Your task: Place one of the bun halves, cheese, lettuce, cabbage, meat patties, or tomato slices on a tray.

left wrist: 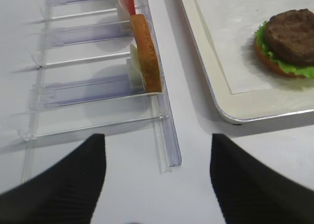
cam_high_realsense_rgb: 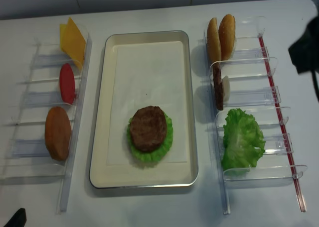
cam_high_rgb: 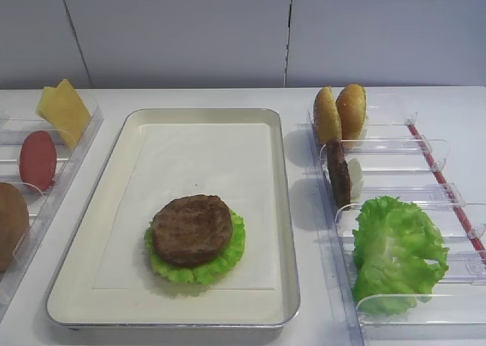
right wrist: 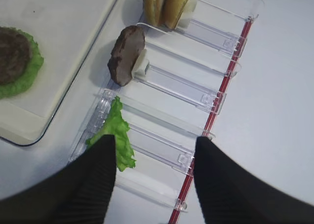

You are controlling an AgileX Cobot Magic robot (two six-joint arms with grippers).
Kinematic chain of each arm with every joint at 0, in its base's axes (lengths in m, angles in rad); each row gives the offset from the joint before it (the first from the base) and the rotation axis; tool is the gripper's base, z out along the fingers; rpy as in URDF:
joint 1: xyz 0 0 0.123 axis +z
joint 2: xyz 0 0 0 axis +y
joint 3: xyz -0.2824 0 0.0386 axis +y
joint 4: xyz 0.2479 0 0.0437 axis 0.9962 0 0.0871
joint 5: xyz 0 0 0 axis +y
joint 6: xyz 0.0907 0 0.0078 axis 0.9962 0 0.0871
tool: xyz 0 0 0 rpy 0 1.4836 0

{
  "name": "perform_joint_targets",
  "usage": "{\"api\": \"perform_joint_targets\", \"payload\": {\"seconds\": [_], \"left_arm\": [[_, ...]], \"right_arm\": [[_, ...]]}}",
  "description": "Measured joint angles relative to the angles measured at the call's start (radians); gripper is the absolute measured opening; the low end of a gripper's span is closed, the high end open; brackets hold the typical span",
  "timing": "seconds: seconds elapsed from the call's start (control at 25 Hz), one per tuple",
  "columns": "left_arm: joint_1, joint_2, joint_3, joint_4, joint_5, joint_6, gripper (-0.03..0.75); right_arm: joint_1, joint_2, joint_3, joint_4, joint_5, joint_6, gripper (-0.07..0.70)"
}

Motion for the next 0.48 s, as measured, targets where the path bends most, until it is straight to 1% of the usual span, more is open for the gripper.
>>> {"api": "perform_joint_targets", "payload": {"seconds": [0.32,0.48], "left_arm": [[0.000,0.000,0.000,0.000,0.000,0.000,0.462],[0.000,0.000,0.000,0.000,0.000,0.000,0.462]], "right_arm": [[0.000,-0.240,0.141,-0.027,0.001,0.000,0.393],[0.000,-0.349,0.220,-0.029,0.001,0.024,0.393]]}}
